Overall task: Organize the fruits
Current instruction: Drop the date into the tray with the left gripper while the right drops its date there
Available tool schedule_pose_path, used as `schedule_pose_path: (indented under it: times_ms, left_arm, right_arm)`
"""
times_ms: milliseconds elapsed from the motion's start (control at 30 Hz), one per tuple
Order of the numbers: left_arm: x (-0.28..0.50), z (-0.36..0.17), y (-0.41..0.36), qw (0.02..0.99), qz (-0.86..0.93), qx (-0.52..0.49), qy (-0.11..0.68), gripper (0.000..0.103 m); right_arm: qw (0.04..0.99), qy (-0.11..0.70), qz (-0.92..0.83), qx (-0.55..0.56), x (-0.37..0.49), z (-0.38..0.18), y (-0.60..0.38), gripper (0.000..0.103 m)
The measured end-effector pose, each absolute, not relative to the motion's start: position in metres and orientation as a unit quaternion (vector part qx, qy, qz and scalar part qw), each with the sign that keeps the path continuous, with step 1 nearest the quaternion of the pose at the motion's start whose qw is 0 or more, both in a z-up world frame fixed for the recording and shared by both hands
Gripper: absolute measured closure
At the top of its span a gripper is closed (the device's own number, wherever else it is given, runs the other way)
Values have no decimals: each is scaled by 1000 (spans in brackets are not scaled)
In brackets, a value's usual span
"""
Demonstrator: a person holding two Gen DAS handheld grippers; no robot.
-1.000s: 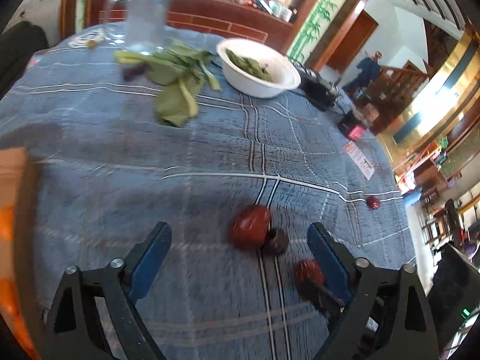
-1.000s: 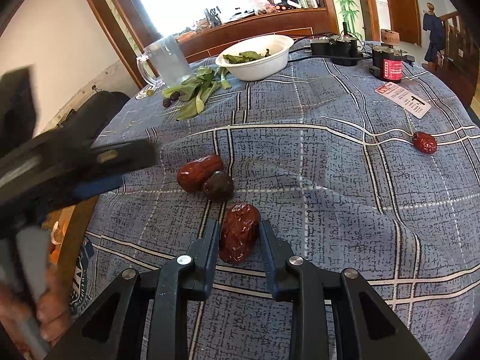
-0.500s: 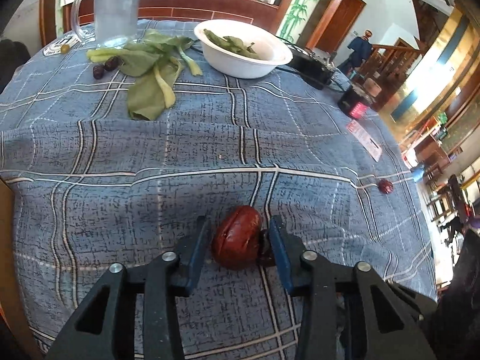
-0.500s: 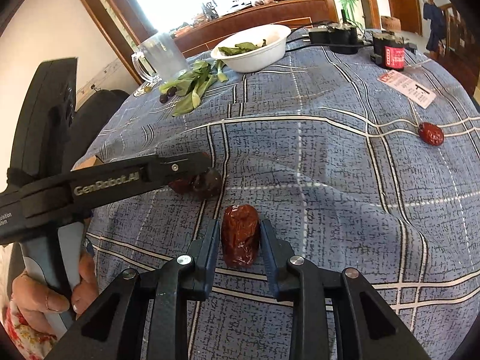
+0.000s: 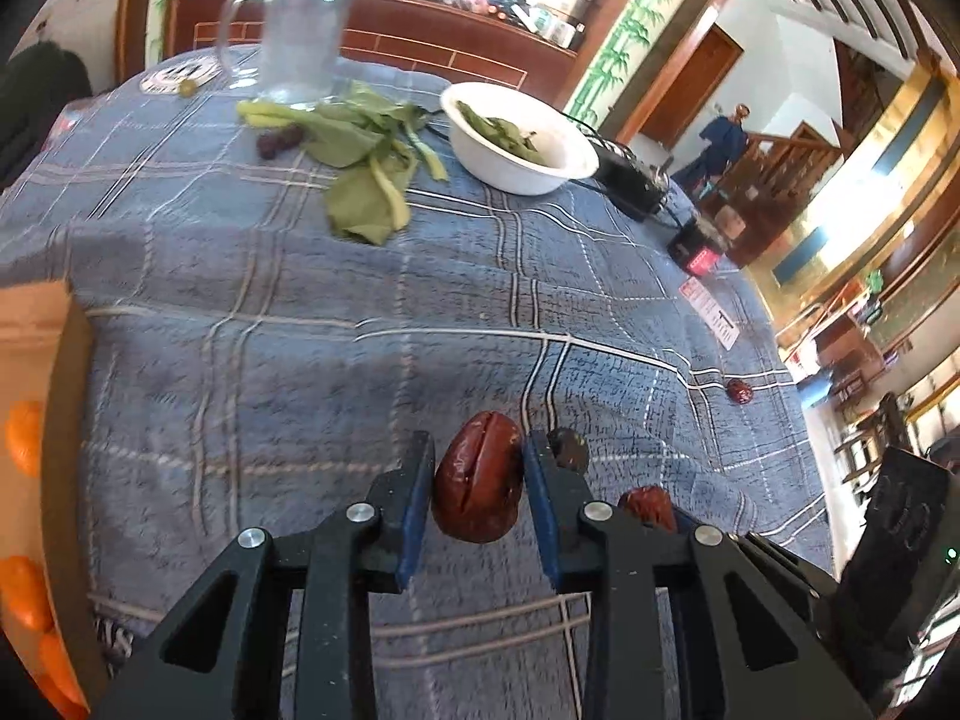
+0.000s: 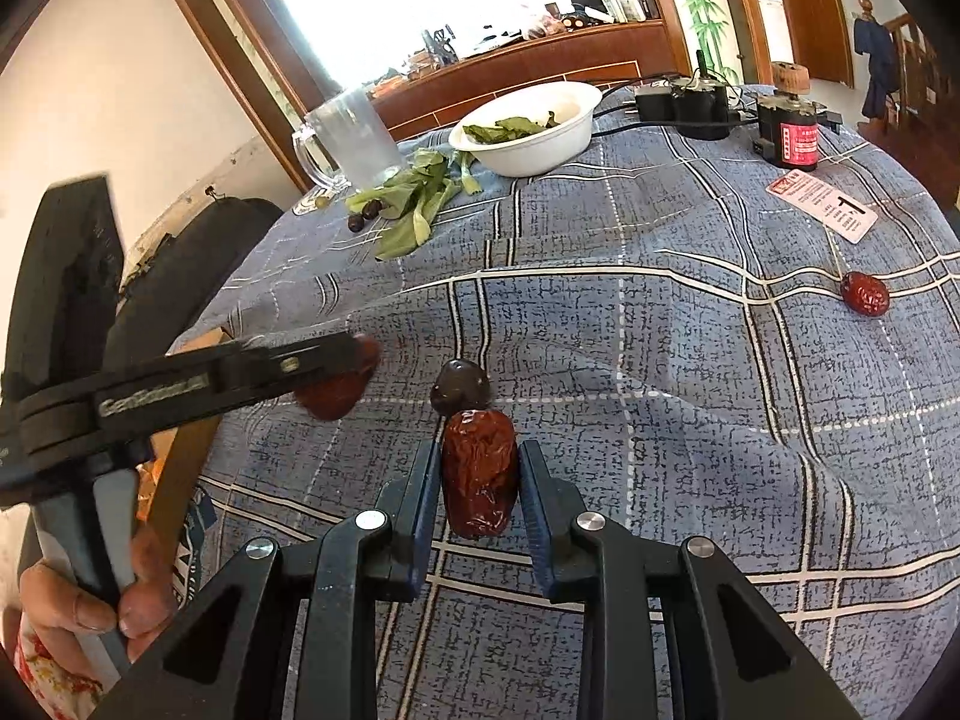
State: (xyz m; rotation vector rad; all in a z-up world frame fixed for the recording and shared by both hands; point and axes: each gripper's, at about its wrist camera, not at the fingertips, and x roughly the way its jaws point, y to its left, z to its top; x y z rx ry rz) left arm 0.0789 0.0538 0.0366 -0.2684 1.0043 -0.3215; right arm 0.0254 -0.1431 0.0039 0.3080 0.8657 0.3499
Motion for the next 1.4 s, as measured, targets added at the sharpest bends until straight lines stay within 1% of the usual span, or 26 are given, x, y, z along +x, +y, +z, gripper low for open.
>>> schedule_pose_path:
  times_ms: [233, 367, 567, 833, 967, 1100, 1133, 1167, 1200, 1233, 1267, 1300, 1367, 1400]
  left_arm:
    - [39, 65, 100, 871, -133, -140, 452, 74]
    - [3, 83, 153, 889, -86, -144, 425, 74]
    - [-34, 89, 235, 903, 21, -146, 403, 73]
    - [-46, 65, 307, 889, 97, -166, 415, 73]
    - [-51, 53, 320, 883, 104, -180, 421, 73]
    - [-54, 54, 325, 886, 112, -180, 412, 73]
    - [-55, 55, 327, 887, 110, -183, 410, 68]
    - [-57, 56, 328, 888, 109, -186, 407, 57]
    - [-59, 58, 329, 889, 111, -188, 403, 51]
    - [-62, 60, 330, 891, 114, -188, 398, 42]
    - [-65, 62, 330, 894, 117, -186, 390, 39]
    - [-66, 64, 330, 896, 119, -185, 386, 38]
    - [-71, 68, 330, 899, 120, -183, 381, 32]
    - [-73, 69, 330, 900, 121, -183, 378, 30]
  right_arm:
    - [875, 406, 192, 182, 20, 7, -149, 75]
    - [867, 405, 214, 195, 19, 7, -144, 75]
    - [875, 395, 223, 169, 8, 20, -120, 75]
    - [851, 409, 300, 140, -12, 45, -26, 74]
    - [838, 418, 335, 105, -21, 53, 34, 74]
    - [828, 426, 356, 75, -26, 52, 83, 74]
    - [826, 429, 359, 70, -25, 51, 93, 74]
    - [824, 432, 361, 67, -25, 49, 101, 74]
    - [821, 436, 362, 64, -23, 47, 111, 74]
    - [821, 439, 361, 59, -21, 44, 120, 74]
    - [821, 440, 360, 53, -20, 42, 127, 74]
    - [821, 440, 360, 49, -20, 42, 133, 73]
    - [823, 441, 356, 42, -18, 38, 142, 73]
    - [822, 443, 355, 46, -17, 36, 146, 73]
